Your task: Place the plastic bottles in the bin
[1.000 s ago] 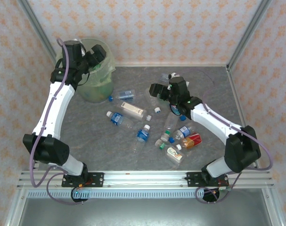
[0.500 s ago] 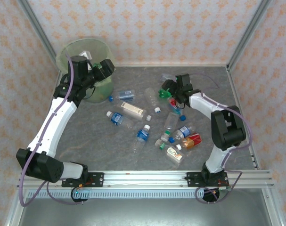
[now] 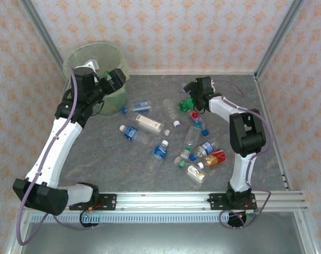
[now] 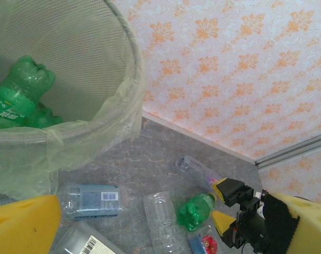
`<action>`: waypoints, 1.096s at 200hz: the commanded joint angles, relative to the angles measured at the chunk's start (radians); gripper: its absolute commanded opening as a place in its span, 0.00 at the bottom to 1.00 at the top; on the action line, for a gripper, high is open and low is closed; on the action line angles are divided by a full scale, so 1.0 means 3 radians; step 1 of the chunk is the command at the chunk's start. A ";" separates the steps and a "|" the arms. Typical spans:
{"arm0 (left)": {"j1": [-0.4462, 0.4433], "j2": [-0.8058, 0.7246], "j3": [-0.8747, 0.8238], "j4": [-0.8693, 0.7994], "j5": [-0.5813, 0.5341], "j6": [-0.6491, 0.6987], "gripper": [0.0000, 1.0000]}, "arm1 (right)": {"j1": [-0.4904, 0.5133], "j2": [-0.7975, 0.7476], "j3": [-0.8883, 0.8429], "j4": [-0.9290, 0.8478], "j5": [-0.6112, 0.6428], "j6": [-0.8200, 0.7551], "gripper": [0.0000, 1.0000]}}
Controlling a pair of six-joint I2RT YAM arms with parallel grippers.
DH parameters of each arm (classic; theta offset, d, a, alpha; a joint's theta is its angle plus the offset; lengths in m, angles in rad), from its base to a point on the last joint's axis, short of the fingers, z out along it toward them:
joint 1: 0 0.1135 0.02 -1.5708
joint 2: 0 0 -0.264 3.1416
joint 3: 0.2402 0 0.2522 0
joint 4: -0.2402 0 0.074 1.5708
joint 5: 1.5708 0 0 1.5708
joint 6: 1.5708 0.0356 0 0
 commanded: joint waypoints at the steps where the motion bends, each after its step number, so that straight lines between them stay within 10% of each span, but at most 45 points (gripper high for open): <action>1: -0.0022 -0.0027 0.0071 -0.0067 -0.0060 -0.0031 0.99 | -0.0022 0.0170 0.0081 -0.0175 0.0144 0.0132 0.93; 219: -0.0031 0.0043 0.0056 -0.0043 -0.0046 -0.0023 0.99 | -0.0049 0.0007 -0.0014 -0.0100 0.0292 -0.0150 0.91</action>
